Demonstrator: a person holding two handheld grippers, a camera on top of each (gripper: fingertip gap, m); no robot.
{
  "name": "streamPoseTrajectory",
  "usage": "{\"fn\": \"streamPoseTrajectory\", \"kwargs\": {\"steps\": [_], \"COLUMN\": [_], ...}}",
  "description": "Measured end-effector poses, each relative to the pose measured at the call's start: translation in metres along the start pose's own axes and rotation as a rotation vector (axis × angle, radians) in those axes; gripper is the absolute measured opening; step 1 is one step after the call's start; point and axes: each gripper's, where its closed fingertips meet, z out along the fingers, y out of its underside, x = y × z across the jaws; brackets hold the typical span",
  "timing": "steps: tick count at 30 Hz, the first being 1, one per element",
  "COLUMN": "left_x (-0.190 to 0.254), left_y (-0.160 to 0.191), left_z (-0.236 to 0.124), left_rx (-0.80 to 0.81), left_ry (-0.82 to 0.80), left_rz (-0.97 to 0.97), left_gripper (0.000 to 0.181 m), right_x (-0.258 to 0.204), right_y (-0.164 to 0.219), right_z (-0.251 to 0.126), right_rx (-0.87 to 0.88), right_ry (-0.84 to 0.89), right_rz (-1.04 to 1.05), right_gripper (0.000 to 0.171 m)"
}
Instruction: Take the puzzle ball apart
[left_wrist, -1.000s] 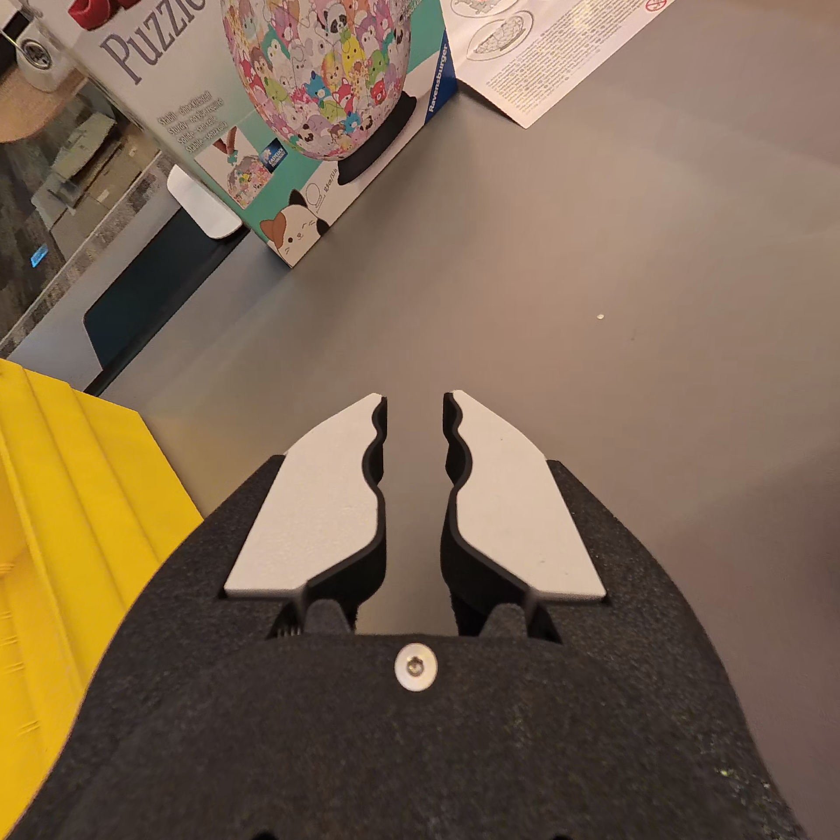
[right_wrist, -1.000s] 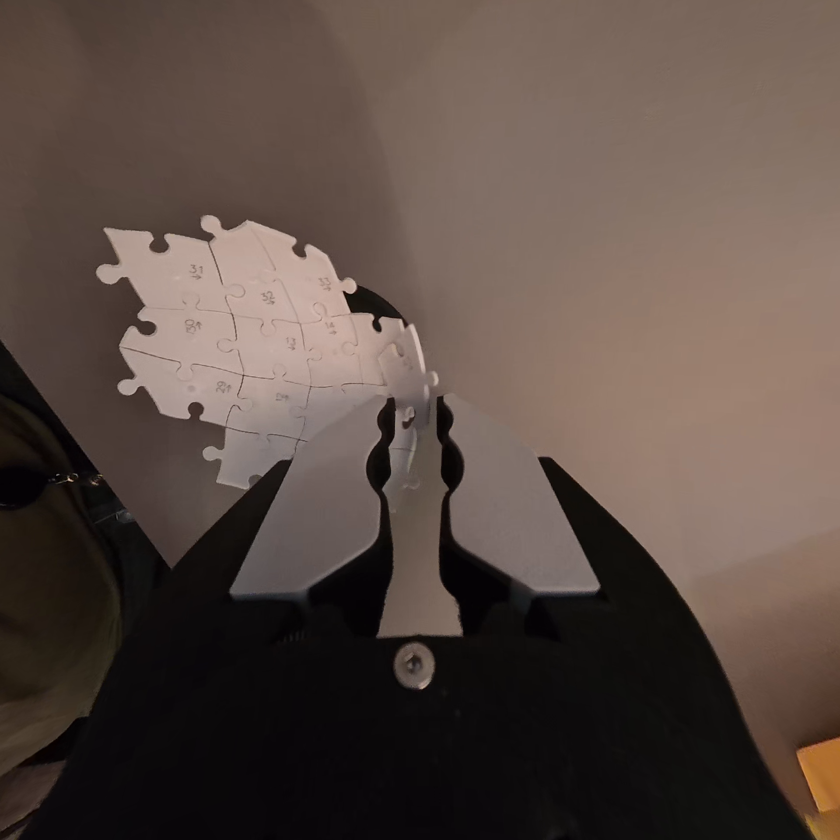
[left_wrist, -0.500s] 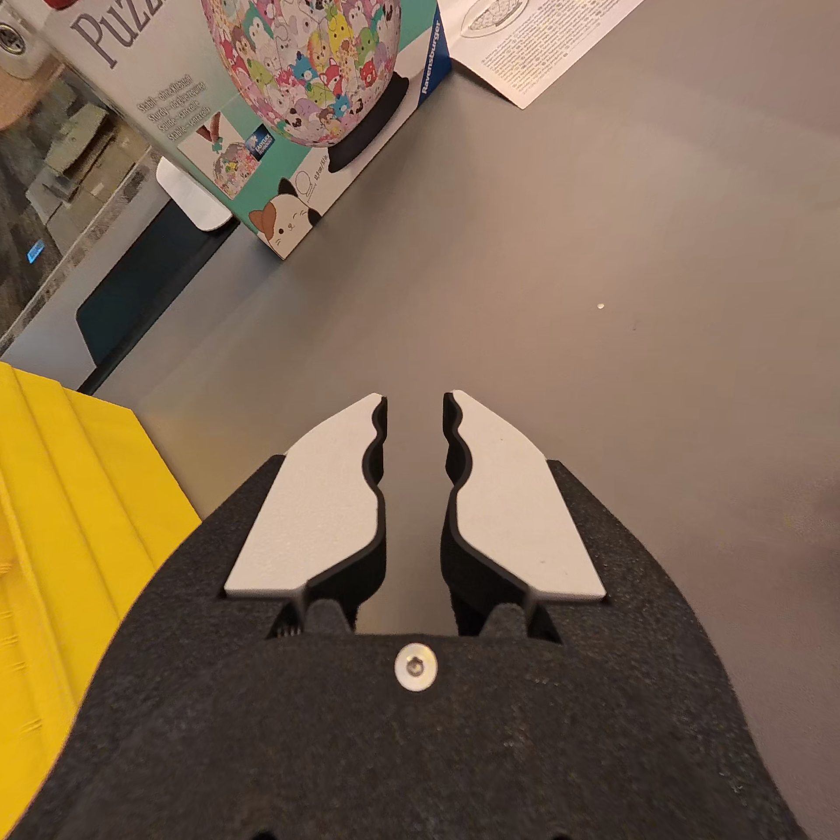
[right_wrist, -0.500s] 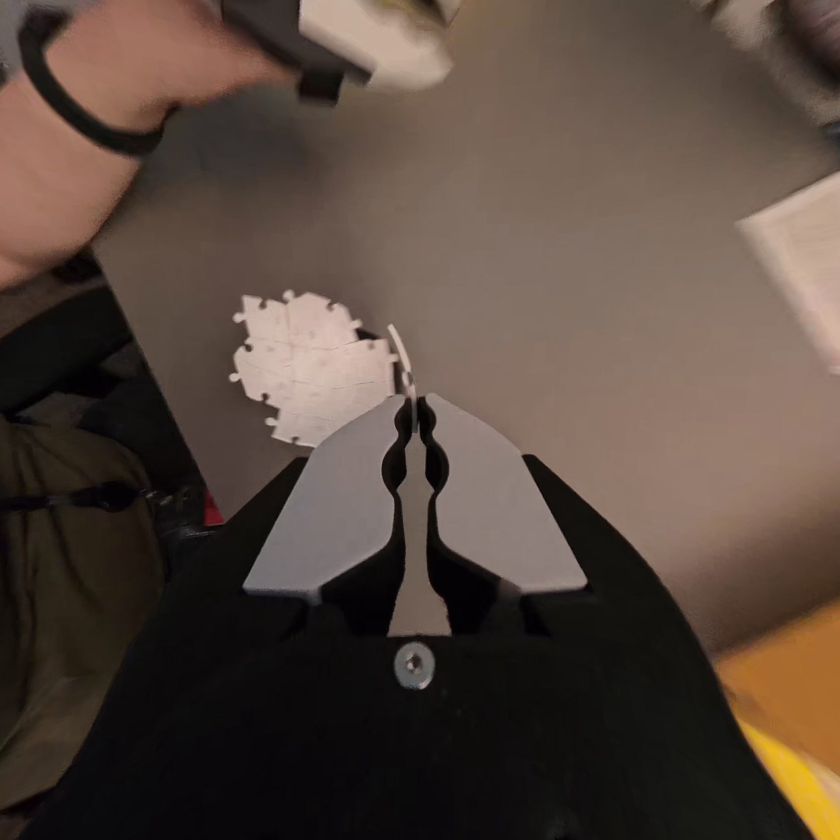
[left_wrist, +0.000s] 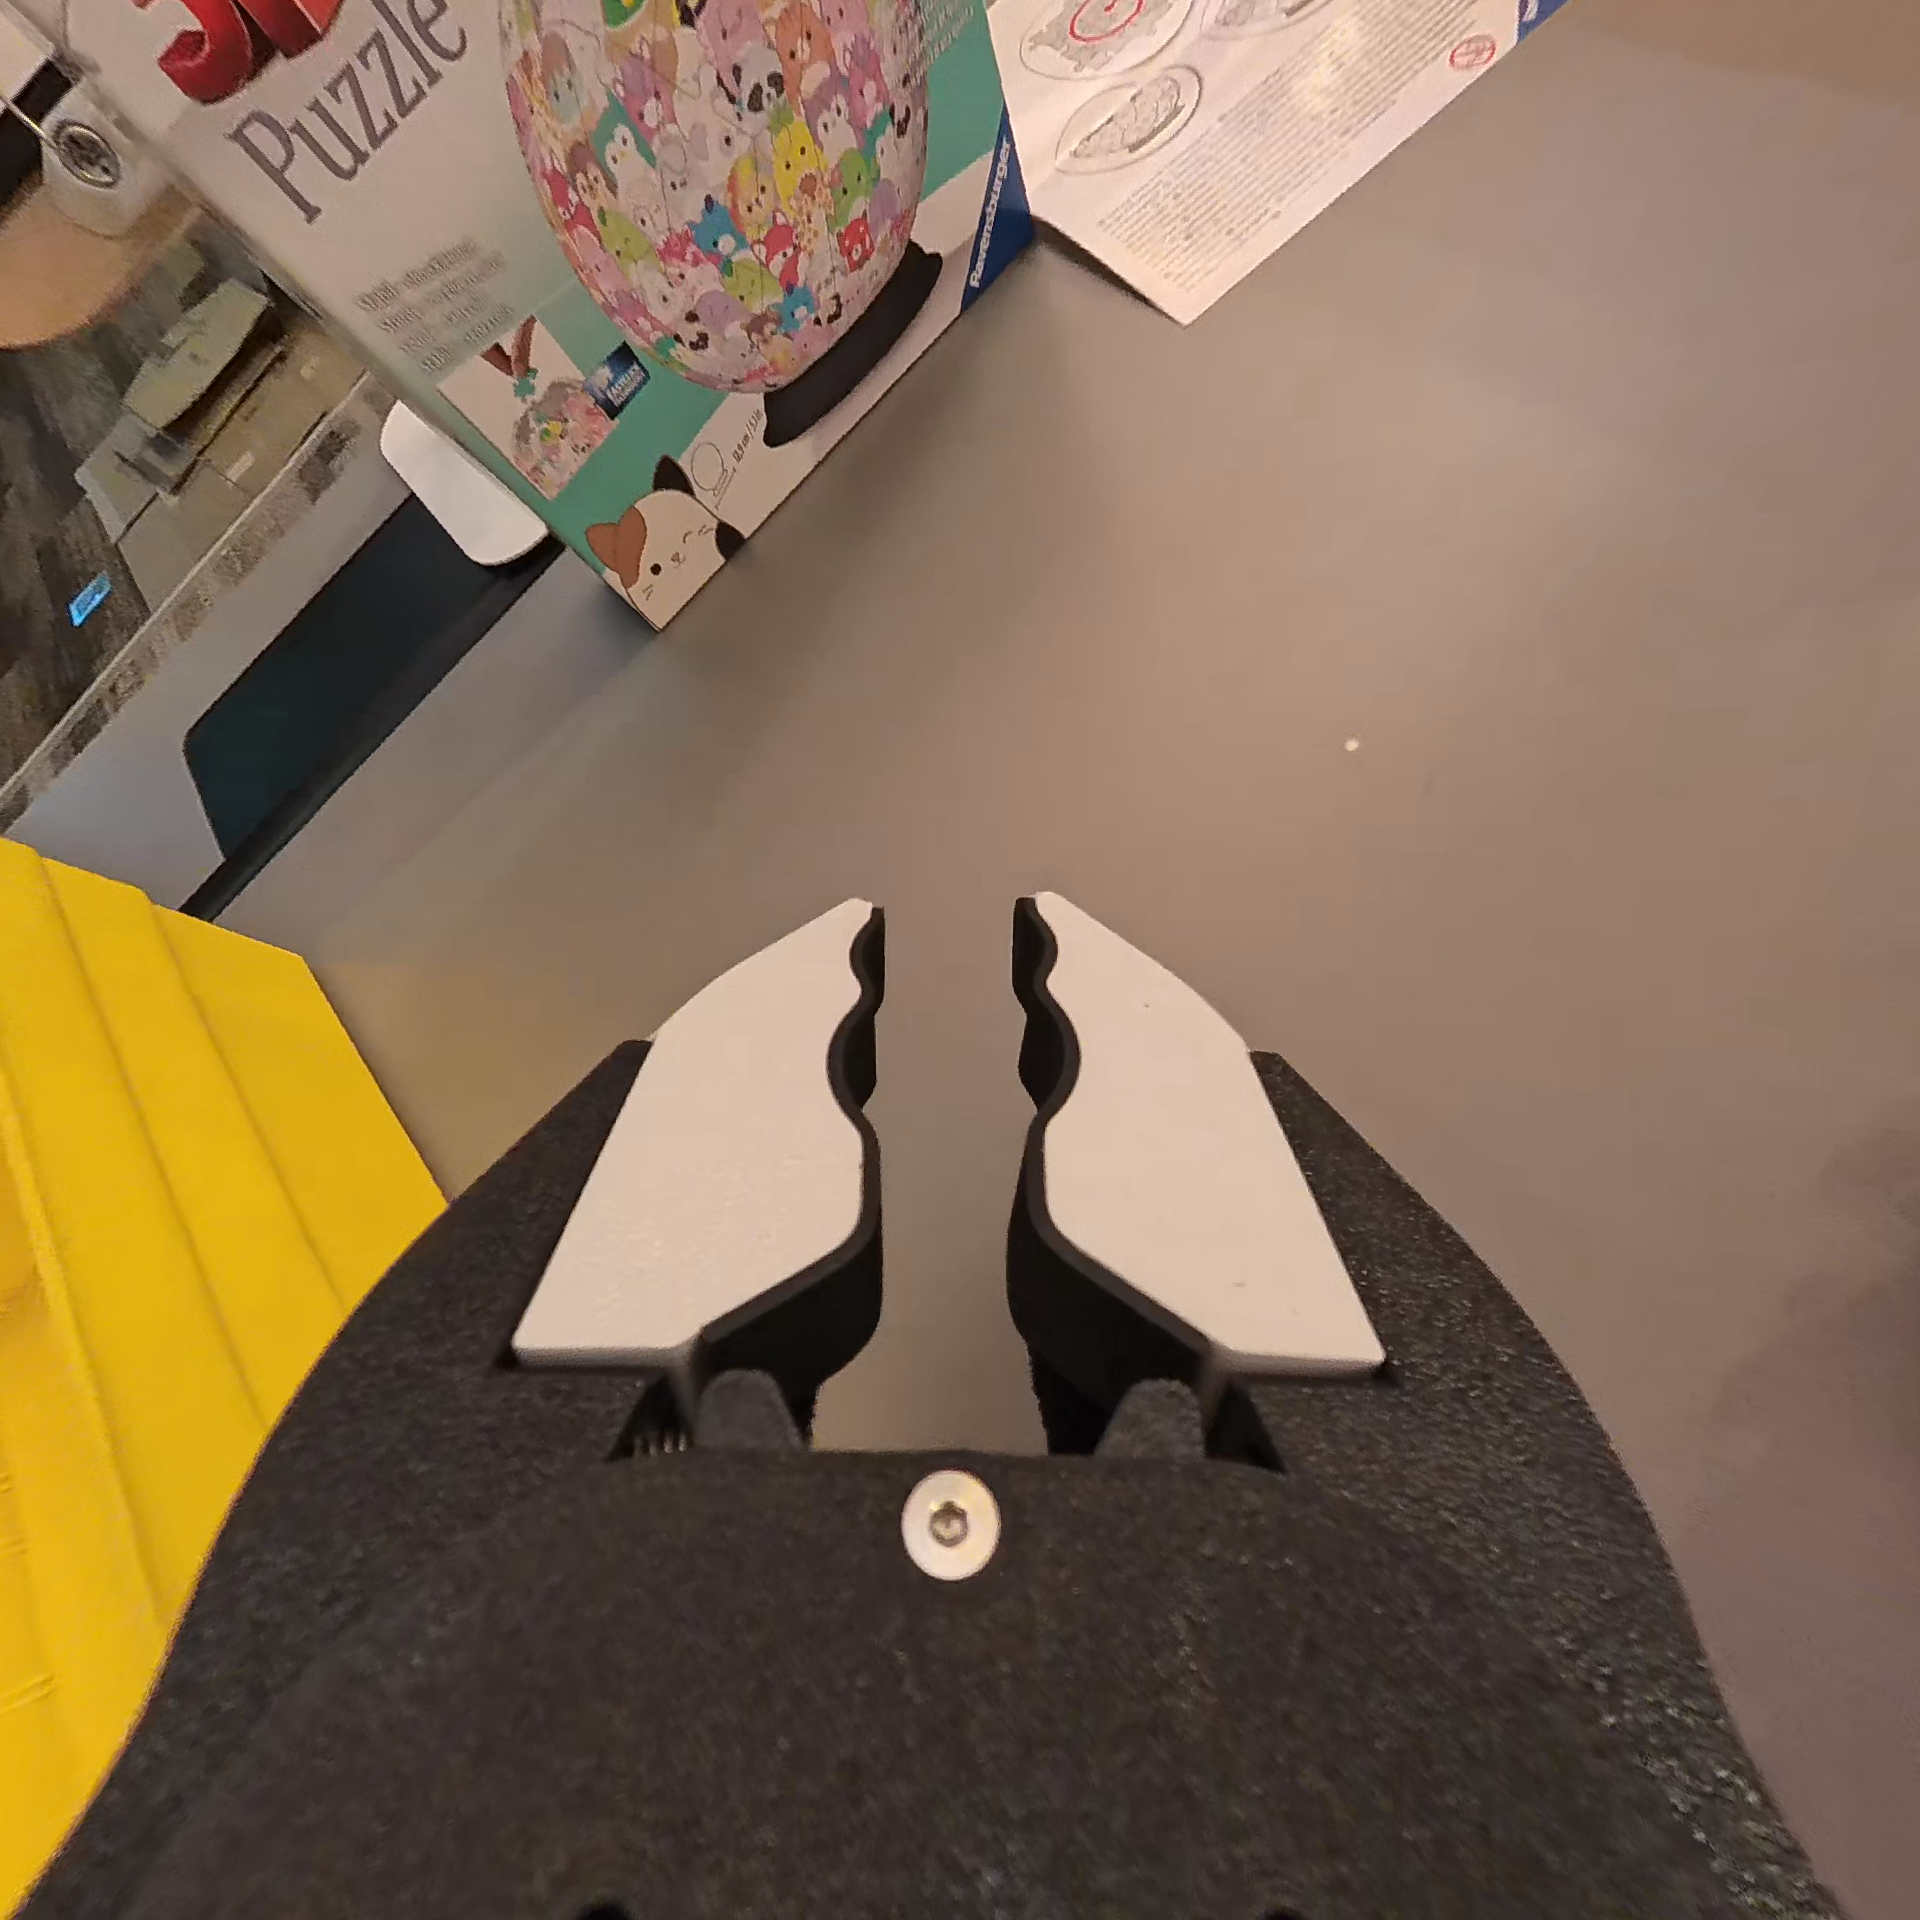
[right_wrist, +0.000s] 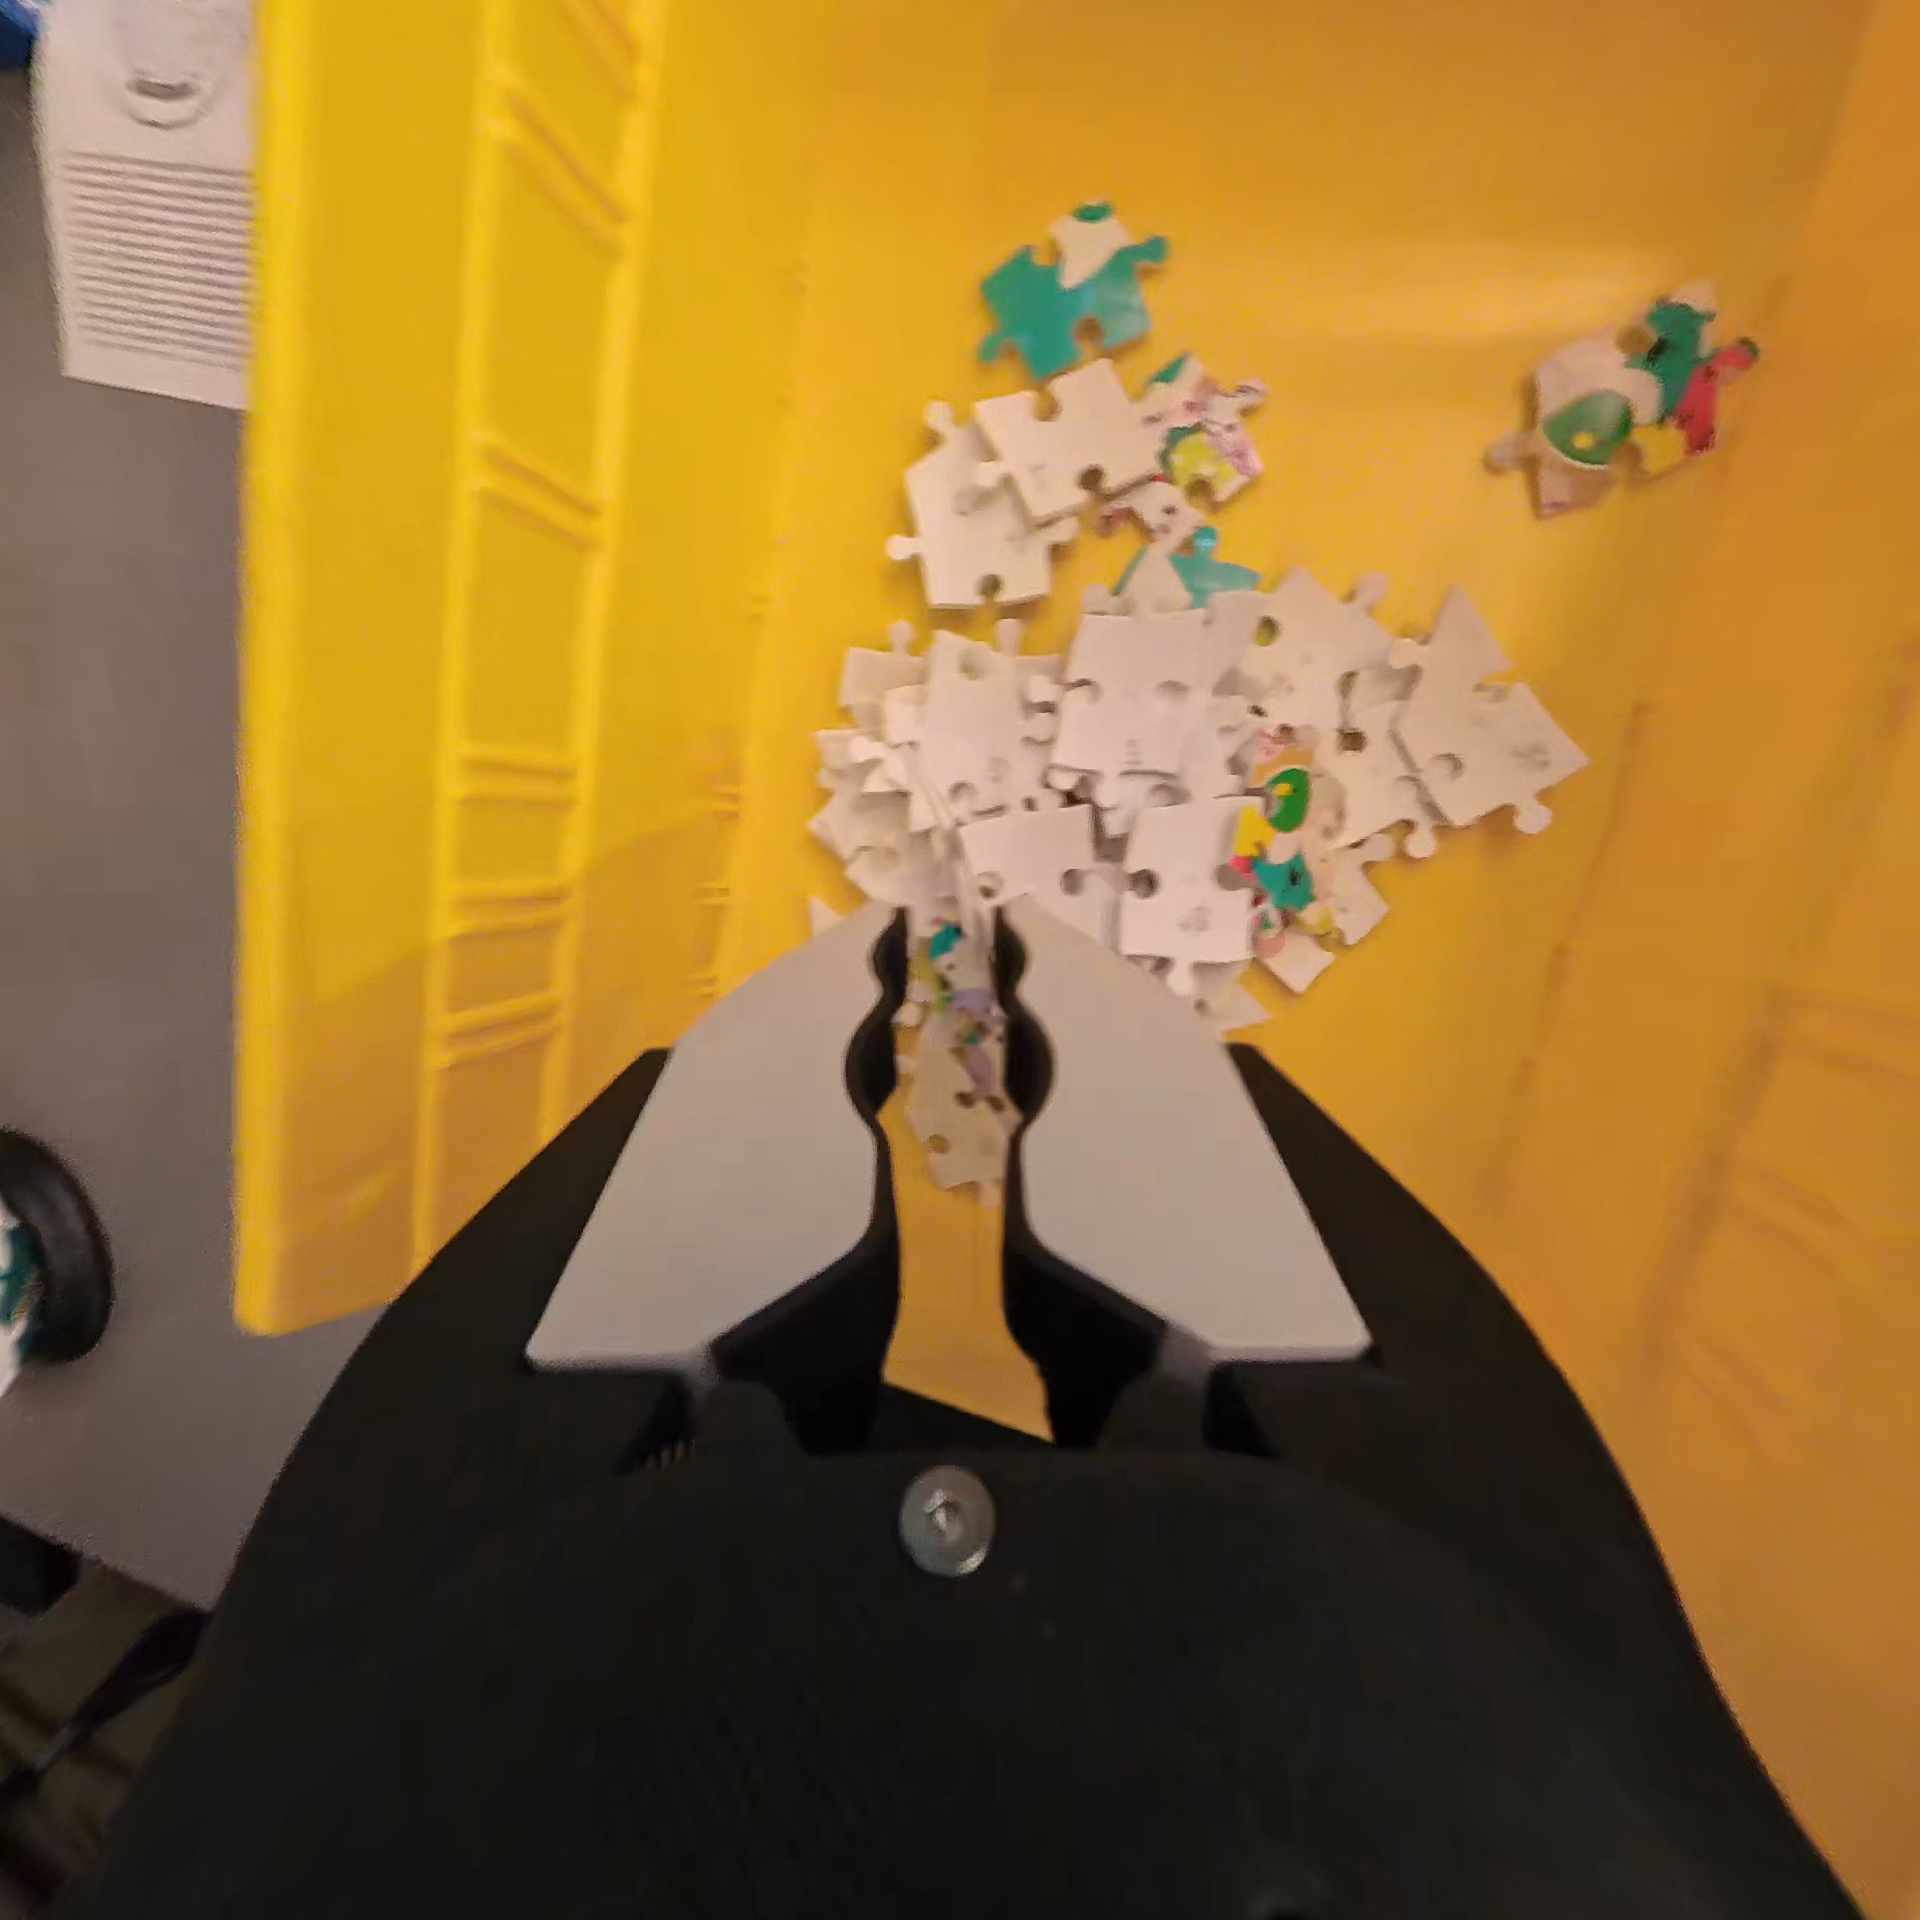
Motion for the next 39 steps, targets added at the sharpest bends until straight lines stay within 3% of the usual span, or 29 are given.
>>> {"fn": "streamPoseTrajectory", "kwargs": {"steps": [2, 5, 8, 10, 12, 15, 19, 22, 25, 28, 29, 33, 39], "left_x": [0.001, 0.004, 0.015, 0.03, 0.052, 0.08, 0.109, 0.11, 0.111, 0.124, 0.13, 0.155, 0.17], "left_y": [-0.003, -0.01, -0.02, -0.025, -0.028, -0.033, -0.037, -0.035, -0.036, -0.041, -0.042, -0.043, -0.026], "left_z": [-0.001, -0.005, -0.01, -0.013, -0.017, -0.026, -0.037, -0.036, -0.038, -0.045, -0.049, -0.059, -0.051], "left_rx": [0.023, 0.067, 0.122, 0.15, 0.155, 0.162, 0.153, 0.144, 0.149, 0.162, 0.171, 0.198, 0.126], "left_ry": [0.014, 0.062, 0.155, 0.255, 0.402, 0.604, 0.84, 0.849, 0.859, 0.92, 0.952, 1.04, 1.073], "left_rz": [-0.02, -0.072, -0.101, -0.103, -0.119, -0.167, -0.256, -0.258, -0.255, -0.247, -0.234, -0.143, -0.065], "left_gripper": [0.023, 0.03, 0.033, 0.033, 0.033, 0.033, 0.034, 0.034, 0.034, 0.035, 0.037, 0.047, 0.045], "right_x": [0.012, -0.006, -0.086, -0.166, -0.242, -0.291, -0.311, -0.32, -0.31, -0.306, -0.313, -0.323, -0.34], "right_y": [-0.006, -0.024, -0.028, 0.001, 0.056, 0.109, 0.135, 0.142, 0.158, 0.165, 0.168, 0.158, 0.138], "right_z": [-0.008, -0.05, -0.098, -0.104, -0.079, -0.023, 0.022, 0.028, 0.038, 0.046, 0.043, 0.039, 0.029], "right_rx": [0.022, 0.209, 0.516, 0.628, 0.501, 0.245, 0.022, -0.046, -0.138, -0.178, -0.189, -0.142, 0.005], "right_ry": [0.076, 0.163, 0.121, -0.072, -0.376, -0.52, -0.53, -0.554, -0.469, -0.425, -0.48, -0.515, -0.552], "right_rz": [-0.012, -0.151, -0.428, -0.612, -0.726, -0.694, -0.599, -0.494, -0.478, -0.486, -0.488, -0.551, -0.697], "right_gripper": [0.037, 0.033, 0.033, 0.033, 0.03, 0.026, 0.032, 0.03, 0.031, 0.026, 0.01, 0.006, 0.003]}}
